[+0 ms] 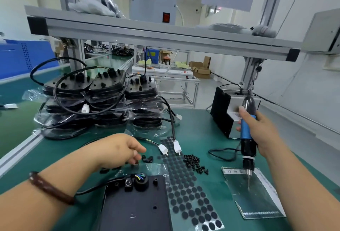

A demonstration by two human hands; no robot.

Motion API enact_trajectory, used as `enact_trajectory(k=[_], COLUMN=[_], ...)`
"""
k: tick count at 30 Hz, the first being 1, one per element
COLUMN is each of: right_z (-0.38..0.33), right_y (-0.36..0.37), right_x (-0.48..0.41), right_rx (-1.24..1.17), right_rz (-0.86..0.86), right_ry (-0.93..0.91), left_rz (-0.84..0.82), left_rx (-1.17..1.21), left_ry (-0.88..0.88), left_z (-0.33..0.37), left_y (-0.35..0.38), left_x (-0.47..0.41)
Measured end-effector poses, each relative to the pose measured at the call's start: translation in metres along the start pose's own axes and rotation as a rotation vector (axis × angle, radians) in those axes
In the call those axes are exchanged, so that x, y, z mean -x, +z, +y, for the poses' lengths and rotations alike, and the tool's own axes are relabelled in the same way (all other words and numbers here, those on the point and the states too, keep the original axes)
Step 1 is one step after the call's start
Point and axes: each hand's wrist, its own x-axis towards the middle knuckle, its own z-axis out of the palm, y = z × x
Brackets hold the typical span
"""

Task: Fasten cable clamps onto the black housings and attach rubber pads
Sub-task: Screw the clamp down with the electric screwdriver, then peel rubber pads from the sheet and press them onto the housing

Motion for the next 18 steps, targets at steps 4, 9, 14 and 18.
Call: enact_trajectory(k=[4,9,14,18], right_z=[0.007,0.014,0.007,-0.032], right_y=[-0.003,-0.007,-0.008,0.02], right_x=[-0.002,-0.005,0.002,0.033], right_rx=[-0.012,0.029,0.311,0.51], right_rz=[0.083,0.152,0.284,0.4], right_ry=[0.079,0.115,0.053,-0.357], left_rz=[-0.001,-0.1,-0.109,-0.019], left_rx=[0.014,-0.203,-0.423,-0.281], left_ry=[-0.037,0.024,0.019,-0.019], left_z=[0.004,0.012,0.018,0.013], left_y=[-0.003,-0.003,-0.002,-0.007], left_x=[-0.021,-0.037,-0.054,-0.07])
